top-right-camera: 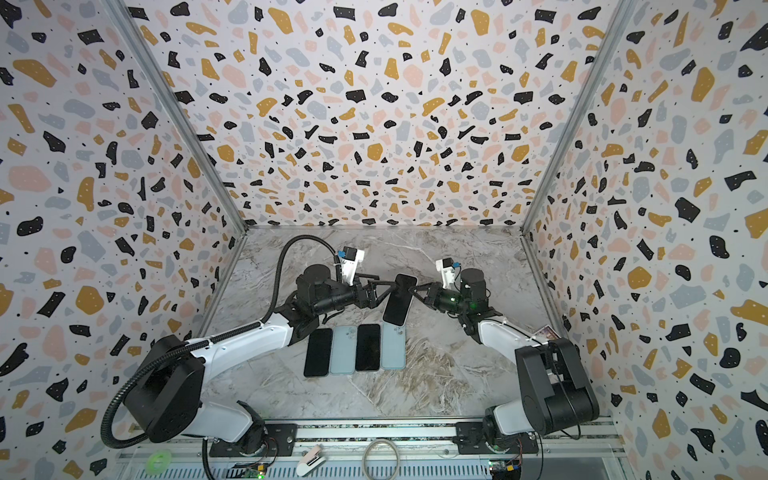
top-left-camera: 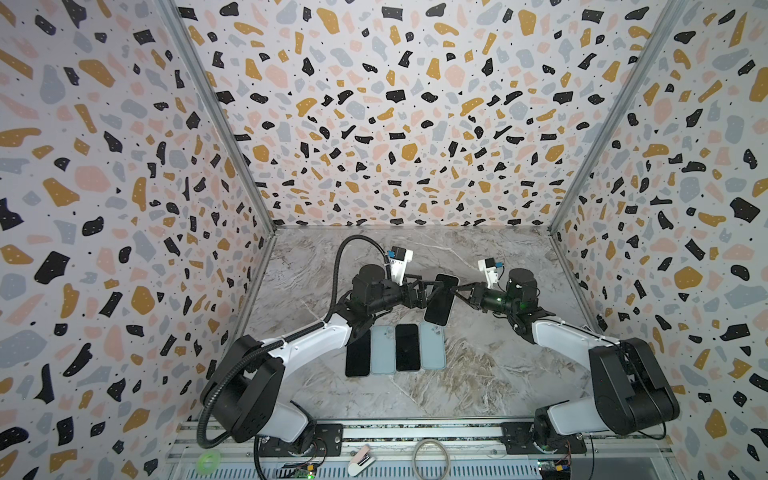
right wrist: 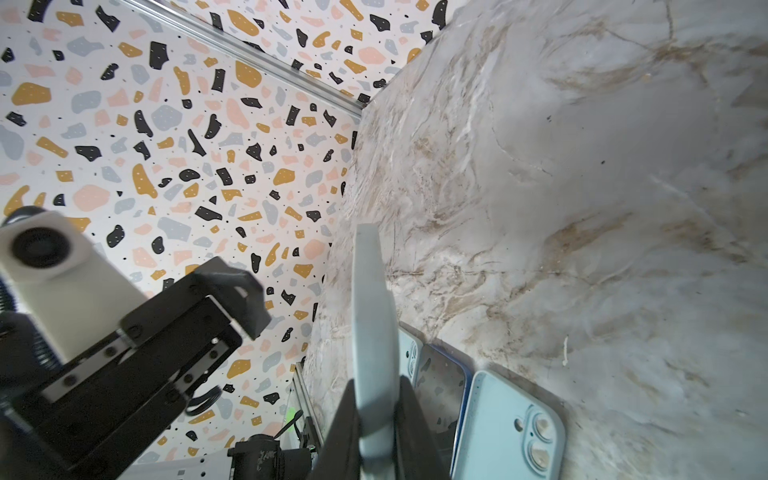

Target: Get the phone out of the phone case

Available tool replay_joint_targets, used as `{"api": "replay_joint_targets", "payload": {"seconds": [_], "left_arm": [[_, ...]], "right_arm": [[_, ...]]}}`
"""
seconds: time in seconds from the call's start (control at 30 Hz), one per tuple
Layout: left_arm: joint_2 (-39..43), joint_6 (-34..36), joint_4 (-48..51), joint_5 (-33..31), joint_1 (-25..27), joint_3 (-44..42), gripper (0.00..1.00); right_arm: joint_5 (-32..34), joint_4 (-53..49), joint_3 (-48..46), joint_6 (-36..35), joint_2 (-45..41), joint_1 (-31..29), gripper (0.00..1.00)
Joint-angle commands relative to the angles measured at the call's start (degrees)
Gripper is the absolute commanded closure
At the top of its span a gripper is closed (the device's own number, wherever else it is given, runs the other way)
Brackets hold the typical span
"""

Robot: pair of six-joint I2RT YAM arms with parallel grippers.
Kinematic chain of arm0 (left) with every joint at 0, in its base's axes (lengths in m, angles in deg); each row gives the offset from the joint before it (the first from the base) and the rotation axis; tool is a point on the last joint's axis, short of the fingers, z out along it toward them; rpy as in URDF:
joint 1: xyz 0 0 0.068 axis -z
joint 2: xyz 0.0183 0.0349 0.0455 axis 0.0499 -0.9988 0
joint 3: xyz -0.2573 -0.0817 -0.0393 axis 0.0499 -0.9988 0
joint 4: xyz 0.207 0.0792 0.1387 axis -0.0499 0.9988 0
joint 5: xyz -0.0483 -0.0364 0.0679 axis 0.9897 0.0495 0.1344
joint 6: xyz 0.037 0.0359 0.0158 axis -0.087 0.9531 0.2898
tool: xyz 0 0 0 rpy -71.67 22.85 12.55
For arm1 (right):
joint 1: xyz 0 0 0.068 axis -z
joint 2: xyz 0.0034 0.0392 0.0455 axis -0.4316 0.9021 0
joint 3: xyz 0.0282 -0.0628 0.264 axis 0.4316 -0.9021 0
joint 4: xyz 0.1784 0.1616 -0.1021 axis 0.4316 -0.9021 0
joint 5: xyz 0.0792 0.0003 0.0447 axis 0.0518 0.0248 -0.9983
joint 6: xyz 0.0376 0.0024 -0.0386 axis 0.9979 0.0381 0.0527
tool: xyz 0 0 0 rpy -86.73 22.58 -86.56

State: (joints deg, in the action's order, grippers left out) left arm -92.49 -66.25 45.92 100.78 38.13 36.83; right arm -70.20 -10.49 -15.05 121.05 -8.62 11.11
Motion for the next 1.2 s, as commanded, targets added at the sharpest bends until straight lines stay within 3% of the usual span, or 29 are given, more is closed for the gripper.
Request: {"api": "replay_joint_targets", "payload": {"seconds": [0.0,0.27,0.47,0.63,0.9,1.17], "left_arm": [[-1.44,-5.43,-10.52,7.04,-1.76,-0.98,0.00],[-9.64,-19.66,-30.79,17.57,-3.36,-1.89,0.00],[-11.44,-20.17,-32.19,18.75,-3.36,-1.60,0.00],[-13.77,-26.49,-40.69,21.27,-3.36,-1.54,0.12],[-13.79,-26.32,-39.87,22.30,-3.36,-1.56,0.34],[-14.50,-26.73,-39.64,23.09,-3.36,-1.03,0.47]], "right_arm": [[-5.46,2.95,2.77,1.46,-3.34,1.21,1.00],[-10.45,5.57,3.45,5.02,-5.68,2.42,1.00],[-12.55,8.52,3.05,7.49,-6.64,2.42,1.00],[-13.49,9.64,3.28,8.13,-6.48,2.42,1.00],[-15.02,10.34,4.29,8.14,-5.39,2.42,1.00],[-15.48,11.36,4.36,8.47,-4.87,2.15,1.00]]}}
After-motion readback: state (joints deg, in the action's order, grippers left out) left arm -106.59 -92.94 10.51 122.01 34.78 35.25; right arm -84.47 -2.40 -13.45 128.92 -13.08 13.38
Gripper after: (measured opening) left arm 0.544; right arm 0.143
